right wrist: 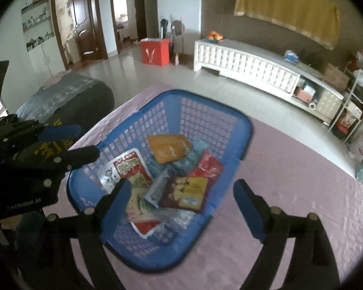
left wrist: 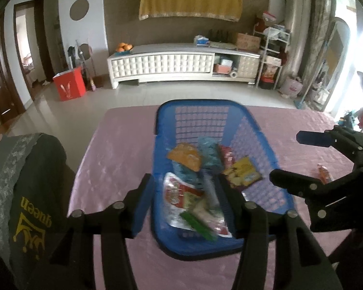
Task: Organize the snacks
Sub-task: 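Move the right gripper back toward the orange wrapped bar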
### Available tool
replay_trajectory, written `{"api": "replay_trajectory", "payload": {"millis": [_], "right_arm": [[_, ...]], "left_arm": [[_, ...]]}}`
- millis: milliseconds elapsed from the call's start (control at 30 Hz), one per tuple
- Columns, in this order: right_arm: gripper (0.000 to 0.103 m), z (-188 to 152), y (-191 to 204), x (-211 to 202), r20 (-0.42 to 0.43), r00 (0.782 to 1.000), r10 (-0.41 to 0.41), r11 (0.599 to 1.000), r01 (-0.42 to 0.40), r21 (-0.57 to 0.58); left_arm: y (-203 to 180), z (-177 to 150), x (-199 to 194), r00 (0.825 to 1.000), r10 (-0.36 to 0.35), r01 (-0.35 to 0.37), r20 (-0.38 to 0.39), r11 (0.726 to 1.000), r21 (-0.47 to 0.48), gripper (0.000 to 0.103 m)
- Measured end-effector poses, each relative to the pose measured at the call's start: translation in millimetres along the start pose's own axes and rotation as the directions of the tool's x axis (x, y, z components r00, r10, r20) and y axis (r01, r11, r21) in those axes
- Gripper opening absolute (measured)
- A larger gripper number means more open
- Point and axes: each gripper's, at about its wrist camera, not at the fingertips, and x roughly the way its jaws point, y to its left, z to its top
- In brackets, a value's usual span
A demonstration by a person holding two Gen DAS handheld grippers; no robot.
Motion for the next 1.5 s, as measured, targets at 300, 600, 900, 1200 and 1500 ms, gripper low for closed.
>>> {"api": "replay_trajectory", "payload": {"millis": [300, 600, 900, 1200, 1500], "right_arm": [[0.090, -27, -24, -57, 0.034, 0.996, -0.082, 0.997, 0.081, 0.014], [0.103, -56, -67, -106, 0.064, 0.986, -0.157, 0.987, 0.154, 0.051], [0.103, -98, -112, -119, 0.024, 0.978, -0.206, 0.972, 0.201, 0.119], [0.103, -139, -157, -121, -0.011, 0.976, -0.219, 0.957, 0.217, 0.193], [0.103, -171, -197, -101, -0.072, 0.982, -0.175, 0.940, 0.189, 0.284]], "left_arm": [[-60, 2, -31, 0.996, -0.040, 0.034, 0.080, 0.997, 0.077, 0.082], [-117, 6, -36, 0.991, -0.090, 0.075, 0.101, 0.987, 0.145, 0.098], [-178, 4, -23, 0.989, -0.125, 0.108, 0.077, 0.974, 0.200, 0.103], [-232, -10, 18, 0.987, -0.158, 0.160, -0.024, 0.966, 0.204, 0.103], [-271, -17, 61, 0.977, -0.180, 0.202, -0.115, 0.954, 0.220, 0.103]]}}
